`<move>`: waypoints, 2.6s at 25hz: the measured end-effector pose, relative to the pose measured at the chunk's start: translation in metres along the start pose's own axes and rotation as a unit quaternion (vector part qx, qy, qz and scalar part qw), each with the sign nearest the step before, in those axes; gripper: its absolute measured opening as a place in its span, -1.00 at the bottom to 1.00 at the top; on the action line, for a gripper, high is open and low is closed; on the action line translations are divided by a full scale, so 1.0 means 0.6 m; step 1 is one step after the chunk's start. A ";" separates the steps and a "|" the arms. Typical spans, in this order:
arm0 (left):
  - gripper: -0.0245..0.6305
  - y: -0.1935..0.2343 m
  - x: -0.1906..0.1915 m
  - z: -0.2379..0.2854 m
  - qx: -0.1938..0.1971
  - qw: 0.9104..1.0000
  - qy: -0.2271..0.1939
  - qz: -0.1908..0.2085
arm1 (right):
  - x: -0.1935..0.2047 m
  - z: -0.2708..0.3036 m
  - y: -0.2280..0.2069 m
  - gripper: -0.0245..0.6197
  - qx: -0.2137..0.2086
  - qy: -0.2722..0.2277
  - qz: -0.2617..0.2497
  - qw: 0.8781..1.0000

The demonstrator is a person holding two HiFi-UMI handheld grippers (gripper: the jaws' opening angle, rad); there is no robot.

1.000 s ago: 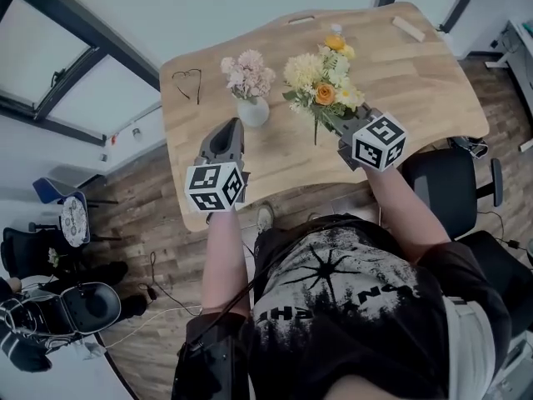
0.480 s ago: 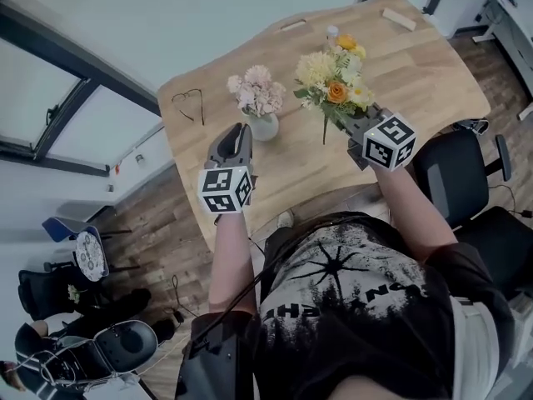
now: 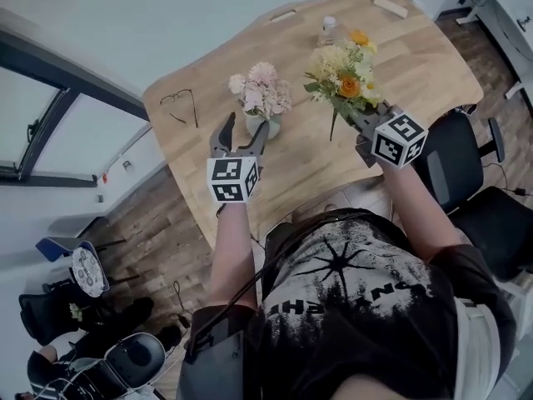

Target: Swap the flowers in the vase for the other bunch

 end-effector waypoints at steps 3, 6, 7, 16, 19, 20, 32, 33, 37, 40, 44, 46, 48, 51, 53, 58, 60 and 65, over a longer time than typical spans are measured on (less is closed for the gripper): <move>0.10 0.013 -0.004 0.022 0.013 1.000 0.006 -0.002 | 0.005 0.007 -0.006 -0.66 0.011 0.011 0.004 1.000; 0.13 0.022 -0.005 0.044 0.030 0.999 0.013 -0.007 | 0.009 0.011 -0.010 -0.66 0.023 0.020 0.008 0.999; 0.14 0.023 -0.004 0.050 0.037 0.999 0.014 -0.010 | 0.011 0.011 -0.011 -0.65 0.027 0.023 0.008 0.999; 0.14 0.021 -0.006 0.079 0.074 0.997 0.008 -0.007 | 0.044 0.005 -0.020 -0.65 0.048 0.046 0.025 0.997; 0.13 0.025 -0.007 0.079 0.072 0.997 0.006 -0.006 | 0.050 0.007 -0.022 -0.65 0.049 0.052 0.029 0.997; 0.12 0.026 -0.006 0.079 0.071 0.997 0.006 -0.004 | 0.052 0.008 -0.022 -0.65 0.049 0.053 0.030 0.997; -0.74 0.024 0.007 0.067 0.049 0.999 0.007 0.012 | 0.062 0.017 -0.020 -0.65 0.035 0.058 0.036 0.997; -0.75 0.024 0.008 0.066 0.048 0.999 0.006 0.012 | 0.062 0.017 -0.020 -0.65 0.034 0.058 0.035 0.997; -0.78 0.025 0.007 0.062 0.043 0.999 0.002 0.012 | 0.061 0.015 -0.020 -0.65 0.033 0.058 0.035 0.997; -0.79 0.026 -0.003 0.060 0.041 0.999 -0.010 0.011 | 0.059 0.015 -0.020 -0.65 0.033 0.057 0.032 0.997; -0.81 0.027 -0.029 0.052 0.041 0.999 -0.033 0.007 | 0.053 0.017 -0.018 -0.65 0.032 0.053 0.029 0.998; -0.82 0.025 -0.045 0.045 0.041 0.998 -0.045 0.009 | 0.049 0.016 -0.016 -0.65 0.030 0.050 0.027 0.998; -0.82 0.022 -0.063 0.037 0.041 0.997 -0.059 0.009 | 0.043 0.016 -0.013 -0.65 0.029 0.045 0.025 0.998; -0.83 0.015 -0.092 0.022 0.041 0.996 -0.079 0.011 | 0.031 0.015 -0.011 -0.65 0.024 0.036 0.022 0.999; -0.83 0.009 -0.110 0.012 0.039 0.995 -0.092 0.013 | 0.023 0.015 -0.010 -0.65 0.020 0.032 0.013 0.999; -0.84 -0.007 -0.143 -0.006 0.028 0.993 -0.111 0.024 | 0.008 0.016 -0.002 -0.65 0.004 0.021 -0.005 1.000; -0.84 -0.012 -0.157 -0.012 0.021 0.992 -0.117 0.031 | 0.002 0.020 0.003 -0.65 -0.005 0.014 -0.008 1.000; -0.84 -0.029 -0.186 -0.027 0.010 0.990 -0.136 0.040 | -0.009 0.025 0.012 -0.65 -0.027 0.000 -0.014 1.000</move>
Point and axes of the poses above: the fingertips, and each gripper's own axes: z forward along the fingers, y to its left, x out of its underside, the point moved 6 cm from there along -z, backward along the fingers, and after that the axes turned 14 degrees about -z, right-handed, at the moved point
